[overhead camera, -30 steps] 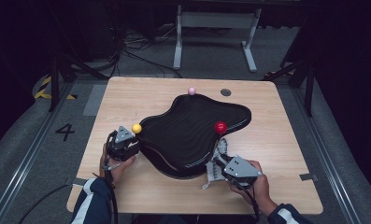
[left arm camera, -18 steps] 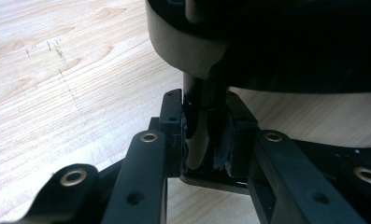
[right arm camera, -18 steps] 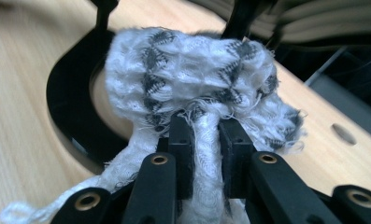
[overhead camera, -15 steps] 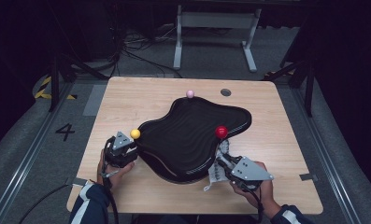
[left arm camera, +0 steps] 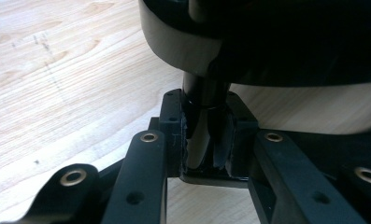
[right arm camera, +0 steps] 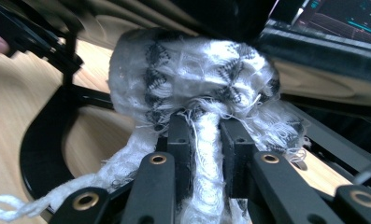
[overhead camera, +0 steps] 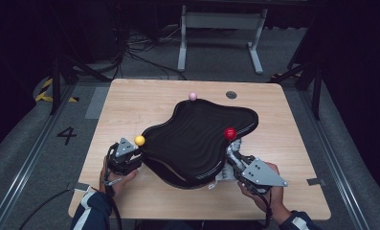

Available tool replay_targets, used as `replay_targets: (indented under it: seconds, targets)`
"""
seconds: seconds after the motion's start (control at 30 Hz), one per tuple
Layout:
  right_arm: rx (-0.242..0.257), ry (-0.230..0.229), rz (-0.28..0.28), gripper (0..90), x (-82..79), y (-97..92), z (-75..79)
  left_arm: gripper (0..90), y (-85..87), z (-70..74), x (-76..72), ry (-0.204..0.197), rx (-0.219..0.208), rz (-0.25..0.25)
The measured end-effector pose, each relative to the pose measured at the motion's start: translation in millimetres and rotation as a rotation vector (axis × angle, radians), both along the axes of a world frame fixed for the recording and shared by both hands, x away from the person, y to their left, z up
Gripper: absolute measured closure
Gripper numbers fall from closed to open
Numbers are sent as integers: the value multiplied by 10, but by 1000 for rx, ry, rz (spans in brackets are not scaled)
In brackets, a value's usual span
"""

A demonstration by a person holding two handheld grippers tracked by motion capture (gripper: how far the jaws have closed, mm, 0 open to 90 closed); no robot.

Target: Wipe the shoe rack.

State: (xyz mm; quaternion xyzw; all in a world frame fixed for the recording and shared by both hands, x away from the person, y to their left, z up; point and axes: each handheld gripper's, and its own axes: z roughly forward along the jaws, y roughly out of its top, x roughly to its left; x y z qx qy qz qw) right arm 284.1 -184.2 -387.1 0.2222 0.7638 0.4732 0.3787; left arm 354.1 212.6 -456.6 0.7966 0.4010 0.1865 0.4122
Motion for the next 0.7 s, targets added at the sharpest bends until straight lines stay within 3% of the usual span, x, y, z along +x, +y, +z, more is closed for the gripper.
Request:
replay_targets:
  seconds: [0.23,0.33,0.43,0.63,0.7]
  targets:
    - [-24,23,-52,786,236,-81,-110,733,-72,-12,-25,4,-7,-53]
    - [-19,46,-67,786,424,-171,-203,730,-137,-35,-27,12,-18,-75]
    - [-29,94,-63,788,534,-197,-324,726,-177,-51,-14,14,1,-87]
    - [-29,190,-51,791,681,-216,-577,725,-196,-82,-10,26,-15,-91]
    - [-43,194,-53,790,689,-206,-637,725,-194,-87,-7,23,-22,-92]
